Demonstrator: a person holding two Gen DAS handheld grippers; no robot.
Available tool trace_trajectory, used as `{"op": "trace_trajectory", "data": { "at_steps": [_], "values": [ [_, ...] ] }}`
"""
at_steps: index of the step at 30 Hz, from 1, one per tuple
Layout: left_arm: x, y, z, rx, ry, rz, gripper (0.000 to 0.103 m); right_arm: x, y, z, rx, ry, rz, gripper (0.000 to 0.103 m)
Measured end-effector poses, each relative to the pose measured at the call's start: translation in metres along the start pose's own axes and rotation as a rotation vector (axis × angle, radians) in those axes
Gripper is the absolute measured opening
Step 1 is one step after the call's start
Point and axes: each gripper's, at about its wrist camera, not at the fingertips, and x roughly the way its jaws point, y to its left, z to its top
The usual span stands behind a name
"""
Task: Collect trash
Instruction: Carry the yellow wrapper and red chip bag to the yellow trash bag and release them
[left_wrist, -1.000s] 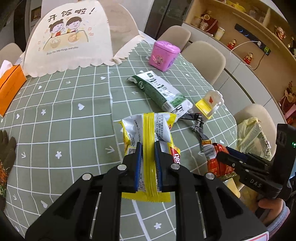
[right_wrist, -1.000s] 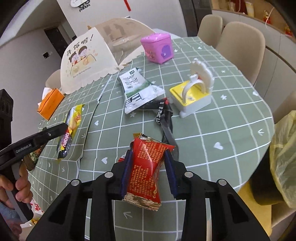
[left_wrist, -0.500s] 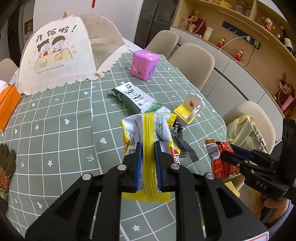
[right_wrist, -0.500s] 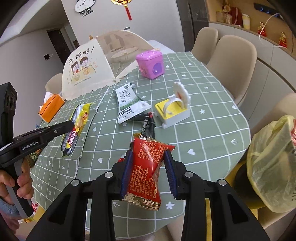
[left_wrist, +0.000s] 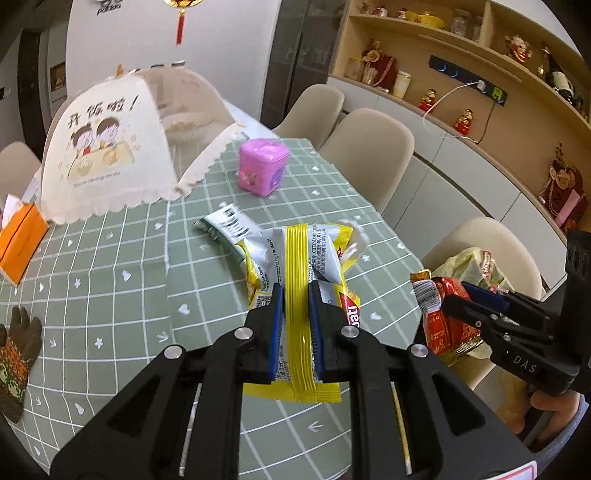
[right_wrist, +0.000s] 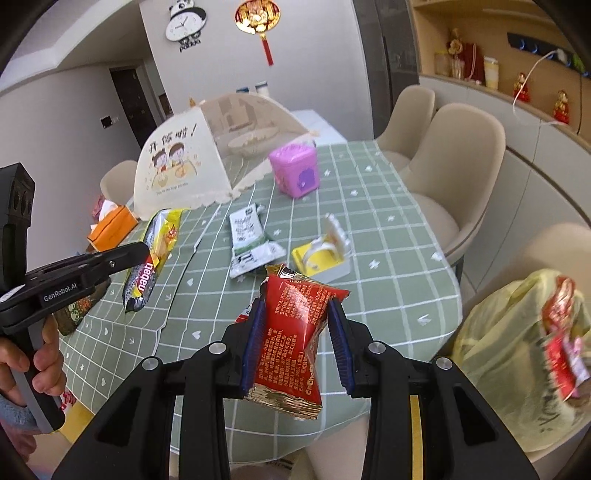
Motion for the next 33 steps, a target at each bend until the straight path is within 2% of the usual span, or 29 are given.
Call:
{"op": "trace_trajectory", "data": {
  "at_steps": [11,17,27,33],
  "values": [
    [-0.006,-0.096,0.024,0.077,-0.052,-0.079,0.013,-0.076,-0.075,0.004,-0.021,-0.121,-0.079,0.034],
    [0.003,-0.16,0.032,0.078,-0.05,-0.199,0.013,-0.118,-0.133,-0.001,-0.003,-0.174,-0.144,0.034],
    [0.036,-0.261,0.025,0.132,0.006,-0.328,0.013,-0.159,-0.219,-0.021,0.052,-0.195,-0.234,0.034],
    [0.077,-0.309,0.019,0.137,0.098,-0.412,0.013,-0.167,-0.268,-0.035,0.12,-0.188,-0.288,0.034]
  ]
}}
